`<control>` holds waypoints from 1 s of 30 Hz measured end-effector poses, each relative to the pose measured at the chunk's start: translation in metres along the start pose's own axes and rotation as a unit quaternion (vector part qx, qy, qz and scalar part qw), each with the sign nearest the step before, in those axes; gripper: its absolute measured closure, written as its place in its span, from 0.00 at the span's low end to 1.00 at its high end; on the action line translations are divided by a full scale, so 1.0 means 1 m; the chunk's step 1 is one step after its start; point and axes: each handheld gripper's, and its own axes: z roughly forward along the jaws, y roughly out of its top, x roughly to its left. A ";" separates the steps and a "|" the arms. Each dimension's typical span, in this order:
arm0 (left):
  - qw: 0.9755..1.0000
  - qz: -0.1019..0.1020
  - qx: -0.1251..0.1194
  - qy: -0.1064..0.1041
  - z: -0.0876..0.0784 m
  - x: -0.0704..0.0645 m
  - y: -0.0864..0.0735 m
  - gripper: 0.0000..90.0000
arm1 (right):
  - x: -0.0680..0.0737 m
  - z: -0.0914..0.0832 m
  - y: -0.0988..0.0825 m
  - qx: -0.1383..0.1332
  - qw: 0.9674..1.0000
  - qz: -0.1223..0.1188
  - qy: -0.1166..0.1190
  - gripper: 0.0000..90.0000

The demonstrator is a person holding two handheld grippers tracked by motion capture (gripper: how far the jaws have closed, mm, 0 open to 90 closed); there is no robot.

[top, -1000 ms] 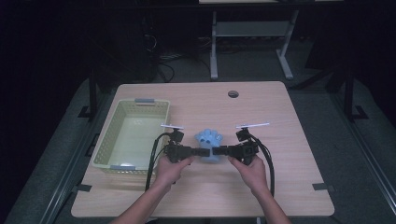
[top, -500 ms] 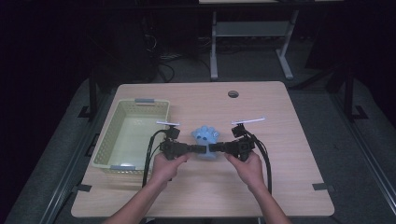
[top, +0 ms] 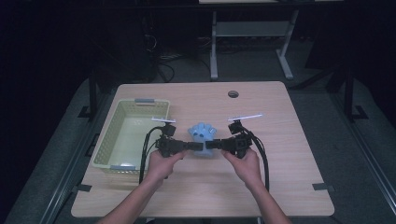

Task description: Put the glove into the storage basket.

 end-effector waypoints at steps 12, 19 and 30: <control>1.000 0.007 -0.007 -0.004 -0.017 -0.002 0.010 0.78 | 0.012 0.002 0.014 -0.007 1.000 -0.012 0.004 0.81; 1.000 0.003 -0.015 -0.011 -0.029 0.002 0.014 0.78 | 0.021 0.005 0.023 -0.006 1.000 -0.023 0.009 0.81; 1.000 0.004 -0.021 -0.008 -0.047 0.002 0.020 0.78 | 0.031 0.014 0.035 -0.005 0.999 -0.029 0.019 0.81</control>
